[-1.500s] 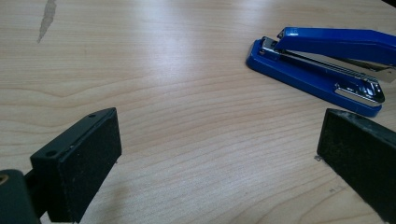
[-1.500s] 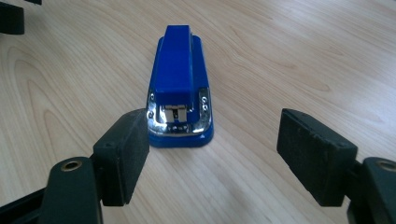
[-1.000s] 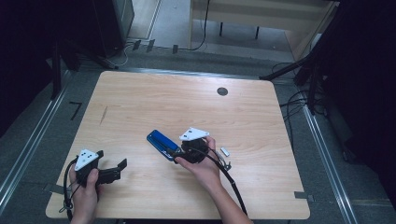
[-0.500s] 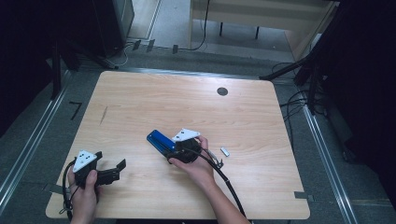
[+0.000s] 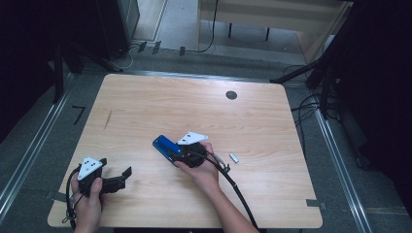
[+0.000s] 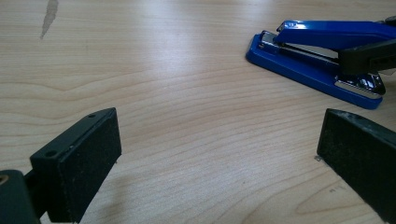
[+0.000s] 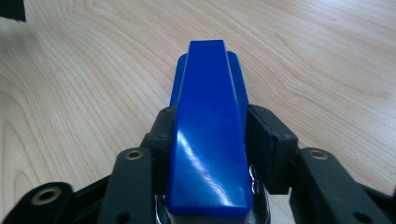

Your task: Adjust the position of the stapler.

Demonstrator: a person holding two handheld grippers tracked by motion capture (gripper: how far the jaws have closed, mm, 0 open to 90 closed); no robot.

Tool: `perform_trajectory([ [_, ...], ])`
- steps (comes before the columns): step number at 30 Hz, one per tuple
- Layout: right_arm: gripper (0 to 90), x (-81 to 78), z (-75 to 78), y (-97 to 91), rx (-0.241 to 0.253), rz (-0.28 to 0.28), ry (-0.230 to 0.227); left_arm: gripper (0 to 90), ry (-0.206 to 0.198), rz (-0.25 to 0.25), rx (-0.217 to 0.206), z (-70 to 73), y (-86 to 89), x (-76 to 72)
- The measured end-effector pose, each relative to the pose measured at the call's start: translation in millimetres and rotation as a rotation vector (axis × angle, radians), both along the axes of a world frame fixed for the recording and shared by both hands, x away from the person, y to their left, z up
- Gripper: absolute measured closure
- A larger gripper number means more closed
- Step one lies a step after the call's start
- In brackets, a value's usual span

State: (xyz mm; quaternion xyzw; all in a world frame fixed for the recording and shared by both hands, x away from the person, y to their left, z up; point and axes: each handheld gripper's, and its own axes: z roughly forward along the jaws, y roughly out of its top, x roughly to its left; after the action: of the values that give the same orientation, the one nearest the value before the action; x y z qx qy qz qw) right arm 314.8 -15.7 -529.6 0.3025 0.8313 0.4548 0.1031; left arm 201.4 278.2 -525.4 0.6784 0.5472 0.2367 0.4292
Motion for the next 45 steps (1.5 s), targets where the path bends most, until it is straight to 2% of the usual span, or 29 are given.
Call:
perform_trajectory([
  [8,66.9,-2.8,1.1,5.1,-0.053,0.008,-0.029,0.0,0.003,0.004,-0.002,-0.1,0.0,0.4],
  [11,67.1,-2.8,1.5,5.6,-0.059,0.008,-0.033,0.0,0.003,0.004,-0.002,-0.1,0.0,0.4],
  [12,67.2,-4.4,1.9,6.1,-0.075,0.013,-0.044,0.0,0.004,0.003,-0.003,-0.1,0.1,0.4],
  [18,67.3,-5.0,2.7,2.1,-0.081,0.033,-0.052,0.0,0.007,-0.003,-0.008,0.0,1.0,0.5],
  [28,67.3,-15.4,3.0,-21.0,-0.093,0.078,-0.07,0.0,0.019,-0.021,-0.027,-0.5,2.3,1.8],
  [39,67.3,-22.1,4.8,-42.1,-0.12,0.082,-0.078,0.0,0.031,-0.023,-0.042,-0.8,3.0,3.5],
  [45,67.3,-25.2,4.2,-53.0,-0.12,0.076,-0.081,0.0,0.031,-0.029,-0.026,-0.5,1.2,3.7],
])
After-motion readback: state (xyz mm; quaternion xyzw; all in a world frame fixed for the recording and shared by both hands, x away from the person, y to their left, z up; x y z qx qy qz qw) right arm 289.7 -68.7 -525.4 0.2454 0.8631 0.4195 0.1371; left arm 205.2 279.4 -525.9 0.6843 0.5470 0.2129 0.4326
